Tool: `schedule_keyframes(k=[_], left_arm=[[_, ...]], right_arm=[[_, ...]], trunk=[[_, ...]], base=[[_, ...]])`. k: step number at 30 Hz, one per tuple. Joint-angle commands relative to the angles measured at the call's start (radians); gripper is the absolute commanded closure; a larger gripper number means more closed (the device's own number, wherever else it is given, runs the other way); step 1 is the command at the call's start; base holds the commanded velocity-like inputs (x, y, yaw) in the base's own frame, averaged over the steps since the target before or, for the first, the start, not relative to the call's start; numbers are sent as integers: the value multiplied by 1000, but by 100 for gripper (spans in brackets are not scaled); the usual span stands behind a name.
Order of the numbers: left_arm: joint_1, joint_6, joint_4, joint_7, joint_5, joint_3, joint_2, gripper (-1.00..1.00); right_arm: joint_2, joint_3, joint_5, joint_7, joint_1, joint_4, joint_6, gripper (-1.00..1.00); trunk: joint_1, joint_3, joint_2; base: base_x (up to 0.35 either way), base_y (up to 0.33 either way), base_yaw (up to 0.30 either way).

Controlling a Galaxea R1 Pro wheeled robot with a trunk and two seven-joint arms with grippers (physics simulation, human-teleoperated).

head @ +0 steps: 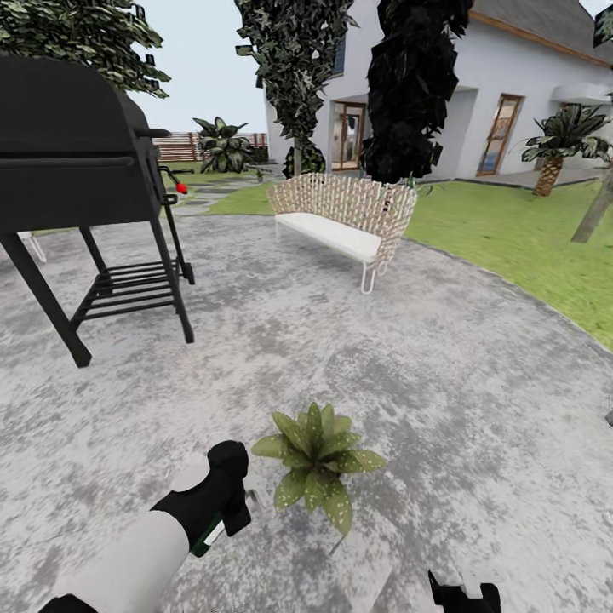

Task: Pick up the pesticide atomizer in the garden and spray insectifuge to fully cover both potted plants in the garden.

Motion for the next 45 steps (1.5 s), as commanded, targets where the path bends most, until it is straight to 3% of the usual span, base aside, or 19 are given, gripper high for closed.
schedule_keyframes(k=[1,4,11,16,19,22,26,35,45], left_arm=[[-1,5,-4,-10,-9,-2,-2,100],[-6,6,-45,-8,-13,-7,-35,100],[-19,11,-81,-8,-24,-9,-41,100],[-11,15,-69,-5,-24,-4,-18,100],[-5,13,-65,-4,-20,-3,13,100],[-3,12,-60,-6,-11,-1,63,100],[-4,13,-42,-4,-10,3,59,100],[-4,13,-45,-4,-11,57,58,100],[-11,13,-51,-11,-10,56,57,100]], right_arm=[[0,-8,8,3,-1,1,-4,-100],[0,-9,8,2,-1,1,-4,-100],[-3,-9,10,2,-1,1,-4,-100],[-3,-9,10,2,-1,1,-4,-100],[-3,-9,10,2,-1,1,-4,-100],[-1,-8,9,3,-1,0,-4,-100],[0,-9,8,2,-1,0,-4,-100],[0,-9,8,2,-1,0,-4,-100],[5,-8,8,3,-1,1,-4,-100]], trunk=[[-1,-1,0],[-1,-1,0],[-1,-1,0],[-1,-1,0],[-1,-1,0],[-1,-1,0],[-1,-1,0],[-1,-1,0],[-1,-1,0]], base=[[-131,16,-138],[-25,3,-27],[-2,0,-2],[0,0,0],[0,0,0],[0,0,0],[0,0,0],[-66,257,-152],[3,304,-137]])
